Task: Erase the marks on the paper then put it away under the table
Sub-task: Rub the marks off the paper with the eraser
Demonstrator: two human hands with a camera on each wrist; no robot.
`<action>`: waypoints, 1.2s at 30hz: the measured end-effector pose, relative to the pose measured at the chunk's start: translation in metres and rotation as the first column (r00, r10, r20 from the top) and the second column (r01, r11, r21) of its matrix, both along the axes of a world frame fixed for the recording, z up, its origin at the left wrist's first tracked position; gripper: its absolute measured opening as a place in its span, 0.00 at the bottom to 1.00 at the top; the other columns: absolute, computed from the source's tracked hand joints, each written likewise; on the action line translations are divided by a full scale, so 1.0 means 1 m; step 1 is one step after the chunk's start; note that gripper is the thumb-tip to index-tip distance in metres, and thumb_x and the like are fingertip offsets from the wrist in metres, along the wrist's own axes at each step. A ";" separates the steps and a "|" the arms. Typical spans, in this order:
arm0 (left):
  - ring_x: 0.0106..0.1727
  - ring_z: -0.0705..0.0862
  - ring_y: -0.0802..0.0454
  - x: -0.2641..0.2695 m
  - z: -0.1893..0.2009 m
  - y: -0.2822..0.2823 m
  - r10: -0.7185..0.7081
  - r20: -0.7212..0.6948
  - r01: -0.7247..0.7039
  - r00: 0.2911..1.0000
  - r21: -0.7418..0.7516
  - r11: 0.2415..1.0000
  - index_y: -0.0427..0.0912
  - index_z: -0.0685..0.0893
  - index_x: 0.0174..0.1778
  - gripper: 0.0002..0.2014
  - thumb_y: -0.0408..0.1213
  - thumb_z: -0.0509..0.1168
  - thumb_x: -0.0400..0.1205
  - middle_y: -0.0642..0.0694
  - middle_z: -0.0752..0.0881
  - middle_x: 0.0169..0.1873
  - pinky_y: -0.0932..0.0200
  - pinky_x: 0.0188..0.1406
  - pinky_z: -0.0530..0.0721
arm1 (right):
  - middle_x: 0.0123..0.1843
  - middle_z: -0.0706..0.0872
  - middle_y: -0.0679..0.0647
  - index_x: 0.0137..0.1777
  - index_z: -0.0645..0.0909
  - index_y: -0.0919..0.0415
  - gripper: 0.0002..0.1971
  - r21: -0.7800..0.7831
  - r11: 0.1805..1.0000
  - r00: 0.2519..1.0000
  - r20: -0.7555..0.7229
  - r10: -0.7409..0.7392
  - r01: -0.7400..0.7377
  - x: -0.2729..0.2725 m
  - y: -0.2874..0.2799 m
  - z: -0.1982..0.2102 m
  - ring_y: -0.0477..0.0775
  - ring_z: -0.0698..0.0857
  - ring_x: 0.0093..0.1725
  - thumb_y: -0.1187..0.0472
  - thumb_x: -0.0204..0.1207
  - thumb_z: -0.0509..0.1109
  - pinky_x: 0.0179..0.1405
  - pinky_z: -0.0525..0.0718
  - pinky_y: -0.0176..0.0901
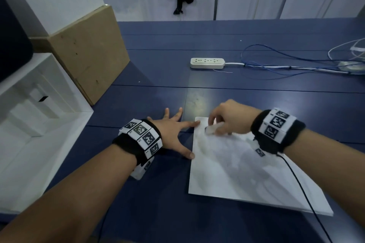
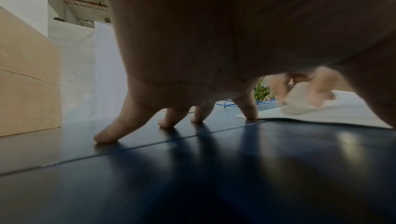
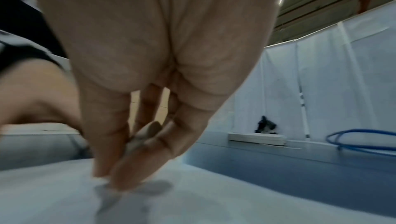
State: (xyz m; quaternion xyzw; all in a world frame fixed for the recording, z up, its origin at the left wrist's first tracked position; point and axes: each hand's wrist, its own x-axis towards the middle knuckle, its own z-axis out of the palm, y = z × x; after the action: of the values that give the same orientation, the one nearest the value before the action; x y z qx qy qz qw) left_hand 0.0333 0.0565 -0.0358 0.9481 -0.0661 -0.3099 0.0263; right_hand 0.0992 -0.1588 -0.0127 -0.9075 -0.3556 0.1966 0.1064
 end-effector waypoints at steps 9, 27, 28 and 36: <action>0.82 0.28 0.32 0.000 0.001 -0.001 0.011 0.001 -0.011 1.000 -0.010 1.000 0.82 0.41 0.77 0.56 0.79 0.70 0.58 0.54 0.27 0.83 0.08 0.65 0.48 | 0.34 0.90 0.46 0.49 0.88 0.49 0.08 -0.060 0.985 0.976 -0.157 0.150 -0.161 -0.026 -0.010 0.003 0.49 0.90 0.30 0.57 0.71 0.79 0.34 0.86 0.37; 0.83 0.29 0.34 0.000 0.000 -0.001 0.015 0.001 -0.015 1.000 0.005 1.000 0.81 0.42 0.77 0.57 0.79 0.69 0.57 0.54 0.28 0.83 0.09 0.66 0.47 | 0.39 0.89 0.49 0.48 0.86 0.52 0.06 0.086 0.994 0.996 0.046 -0.076 0.072 0.008 -0.010 -0.004 0.48 0.90 0.29 0.59 0.72 0.76 0.36 0.90 0.46; 0.83 0.29 0.34 0.001 0.000 -0.001 0.011 0.006 -0.011 1.000 0.002 1.000 0.81 0.42 0.77 0.57 0.79 0.69 0.57 0.54 0.28 0.83 0.10 0.67 0.46 | 0.37 0.90 0.48 0.48 0.87 0.51 0.06 0.066 0.997 1.000 -0.004 -0.031 0.031 0.001 -0.012 -0.003 0.47 0.90 0.28 0.58 0.72 0.77 0.36 0.90 0.43; 0.84 0.30 0.45 0.003 -0.004 0.002 -0.109 0.059 0.116 0.992 -0.155 0.981 0.62 0.45 0.86 0.57 0.71 0.71 0.67 0.51 0.33 0.85 0.34 0.82 0.35 | 0.36 0.88 0.45 0.51 0.87 0.51 0.08 0.051 0.998 0.999 0.016 -0.045 0.044 0.004 -0.006 -0.004 0.47 0.90 0.29 0.59 0.72 0.77 0.41 0.91 0.48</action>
State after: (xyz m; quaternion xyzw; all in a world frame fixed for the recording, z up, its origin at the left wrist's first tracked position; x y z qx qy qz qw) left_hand 0.0362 0.0581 -0.0394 0.9452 -0.1445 -0.2810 0.0820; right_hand 0.1028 -0.1648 -0.0171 -0.9138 -0.3411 0.1775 0.1307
